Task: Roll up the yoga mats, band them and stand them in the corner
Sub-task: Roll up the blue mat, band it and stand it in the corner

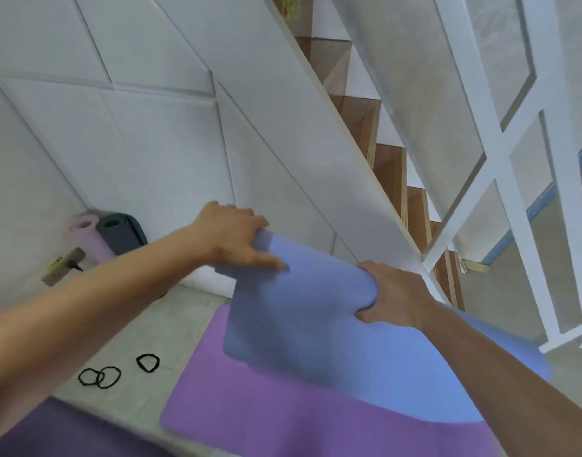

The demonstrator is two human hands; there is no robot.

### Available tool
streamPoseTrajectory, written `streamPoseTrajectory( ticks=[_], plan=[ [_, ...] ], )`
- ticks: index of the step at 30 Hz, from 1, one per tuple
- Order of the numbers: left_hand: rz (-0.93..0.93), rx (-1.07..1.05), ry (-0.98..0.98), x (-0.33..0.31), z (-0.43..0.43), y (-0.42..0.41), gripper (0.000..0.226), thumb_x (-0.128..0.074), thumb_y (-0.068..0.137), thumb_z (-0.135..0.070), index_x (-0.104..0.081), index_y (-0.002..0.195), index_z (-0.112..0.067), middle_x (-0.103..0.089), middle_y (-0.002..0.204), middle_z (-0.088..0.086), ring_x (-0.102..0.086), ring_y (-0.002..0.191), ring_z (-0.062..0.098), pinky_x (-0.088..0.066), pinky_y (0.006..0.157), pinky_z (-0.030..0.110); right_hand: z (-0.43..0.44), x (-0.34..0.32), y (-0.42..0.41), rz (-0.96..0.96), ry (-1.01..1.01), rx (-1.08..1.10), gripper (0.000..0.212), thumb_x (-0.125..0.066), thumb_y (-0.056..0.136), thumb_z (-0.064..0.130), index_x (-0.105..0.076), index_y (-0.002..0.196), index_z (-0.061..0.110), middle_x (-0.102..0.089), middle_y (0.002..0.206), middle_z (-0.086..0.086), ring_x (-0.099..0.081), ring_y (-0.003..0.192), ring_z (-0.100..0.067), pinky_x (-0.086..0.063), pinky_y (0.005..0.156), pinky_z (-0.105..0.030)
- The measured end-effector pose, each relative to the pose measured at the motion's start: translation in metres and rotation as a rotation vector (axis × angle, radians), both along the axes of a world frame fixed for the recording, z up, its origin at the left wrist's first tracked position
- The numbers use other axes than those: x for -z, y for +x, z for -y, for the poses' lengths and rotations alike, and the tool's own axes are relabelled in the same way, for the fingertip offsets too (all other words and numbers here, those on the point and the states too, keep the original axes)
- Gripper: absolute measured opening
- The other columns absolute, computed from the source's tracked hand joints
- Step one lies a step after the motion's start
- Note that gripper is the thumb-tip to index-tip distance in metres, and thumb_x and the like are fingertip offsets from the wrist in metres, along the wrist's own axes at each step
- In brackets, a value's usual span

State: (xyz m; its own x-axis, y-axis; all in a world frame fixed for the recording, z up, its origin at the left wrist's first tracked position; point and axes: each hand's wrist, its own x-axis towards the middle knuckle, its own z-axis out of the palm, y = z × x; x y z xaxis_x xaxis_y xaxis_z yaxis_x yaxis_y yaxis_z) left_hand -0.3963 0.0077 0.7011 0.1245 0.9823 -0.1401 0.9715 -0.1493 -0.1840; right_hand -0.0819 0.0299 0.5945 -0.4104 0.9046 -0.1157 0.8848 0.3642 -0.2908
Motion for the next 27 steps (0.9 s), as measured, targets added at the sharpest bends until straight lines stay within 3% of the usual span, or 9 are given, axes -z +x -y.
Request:
streamPoseTrajectory(
  ticks=[2, 5, 8, 11, 15, 19, 23, 27],
  plan=[
    [0.345, -0.198, 0.043, -0.005, -0.005, -0.025, 0.101, -0.021, 0.061, -0.098, -0.055, 0.133, -0.035, -0.06, 0.13, -0.01, -0.058, 0.118, 0.02, -0.042, 0.099, 0.04, 0.0, 0.003, 0.008, -0.028, -0.066, 0.037, 0.074, -0.074, 0.057, 0.056, -0.046, 0.124, 0.046, -0.062, 0.107, 0.021, -0.062, 0.098, -0.011, -0.052, 0.085, -0.034],
    [1.14, -0.504, -0.104, 0.01, -0.01, -0.042, 0.076, -0.03, 0.089, -0.079, -0.06, 0.129, -0.021, -0.06, 0.129, -0.006, -0.057, 0.111, 0.019, -0.043, 0.098, 0.038, -0.001, 0.006, 0.013, -0.054, -0.1, 0.053, 0.081, -0.077, 0.056, 0.056, -0.044, 0.129, 0.044, -0.06, 0.112, 0.02, -0.061, 0.101, -0.012, -0.051, 0.087, -0.035],
    [1.471, -0.668, -0.136, 0.031, -0.013, -0.033, 0.059, -0.035, 0.099, -0.062, -0.063, 0.122, -0.016, -0.066, 0.119, -0.001, -0.063, 0.101, 0.019, -0.05, 0.077, 0.033, -0.005, 0.009, 0.012, -0.056, -0.081, 0.039, 0.086, -0.077, 0.053, 0.059, -0.043, 0.13, 0.042, -0.057, 0.112, 0.019, -0.059, 0.1, -0.011, -0.052, 0.087, -0.035],
    [1.583, -0.692, -0.047, 0.043, -0.014, -0.026, 0.052, -0.038, 0.1, -0.058, -0.065, 0.109, -0.014, -0.07, 0.11, 0.003, -0.065, 0.096, 0.021, -0.05, 0.08, 0.034, -0.011, 0.008, 0.01, -0.025, -0.069, 0.017, 0.091, -0.074, 0.047, 0.064, -0.042, 0.131, 0.044, -0.056, 0.113, 0.019, -0.057, 0.102, -0.01, -0.052, 0.085, -0.034],
    [1.618, -0.682, -0.027, 0.054, -0.012, -0.028, 0.056, -0.039, 0.1, -0.059, -0.064, 0.109, -0.011, -0.07, 0.103, 0.007, -0.064, 0.093, 0.025, -0.049, 0.08, 0.038, -0.017, 0.007, 0.004, 0.019, -0.036, -0.017, 0.092, -0.07, 0.044, 0.07, -0.041, 0.128, 0.046, -0.056, 0.111, 0.018, -0.057, 0.101, -0.011, -0.053, 0.081, -0.034],
    [1.588, -0.613, -0.135, 0.064, -0.009, -0.035, 0.079, -0.069, 0.071, -0.073, -0.061, 0.111, -0.005, -0.069, 0.103, 0.01, -0.066, 0.089, 0.03, -0.054, 0.065, 0.042, -0.021, 0.009, -0.001, 0.085, -0.01, -0.039, 0.092, -0.069, 0.046, 0.071, -0.041, 0.13, 0.043, -0.055, 0.11, 0.016, -0.056, 0.1, -0.013, -0.054, 0.078, -0.036],
    [1.533, -0.586, -0.171, 0.065, -0.003, -0.028, 0.079, -0.092, 0.052, -0.043, -0.059, 0.115, -0.008, -0.071, 0.104, 0.008, -0.071, 0.089, 0.026, -0.057, 0.061, 0.035, -0.023, 0.007, -0.005, 0.151, 0.027, -0.073, 0.09, -0.07, 0.054, 0.067, -0.041, 0.134, 0.038, -0.053, 0.113, 0.01, -0.054, 0.103, -0.016, -0.054, 0.079, -0.037],
    [1.615, -0.616, -0.058, 0.057, 0.001, -0.02, 0.084, -0.093, 0.032, -0.034, -0.062, 0.109, -0.018, -0.074, 0.103, 0.005, -0.073, 0.091, 0.024, -0.058, 0.07, 0.036, -0.018, 0.006, -0.001, 0.11, 0.042, -0.081, 0.091, -0.076, 0.057, 0.061, -0.041, 0.137, 0.034, -0.05, 0.117, 0.011, -0.052, 0.107, -0.015, -0.051, 0.077, -0.033]
  ],
)
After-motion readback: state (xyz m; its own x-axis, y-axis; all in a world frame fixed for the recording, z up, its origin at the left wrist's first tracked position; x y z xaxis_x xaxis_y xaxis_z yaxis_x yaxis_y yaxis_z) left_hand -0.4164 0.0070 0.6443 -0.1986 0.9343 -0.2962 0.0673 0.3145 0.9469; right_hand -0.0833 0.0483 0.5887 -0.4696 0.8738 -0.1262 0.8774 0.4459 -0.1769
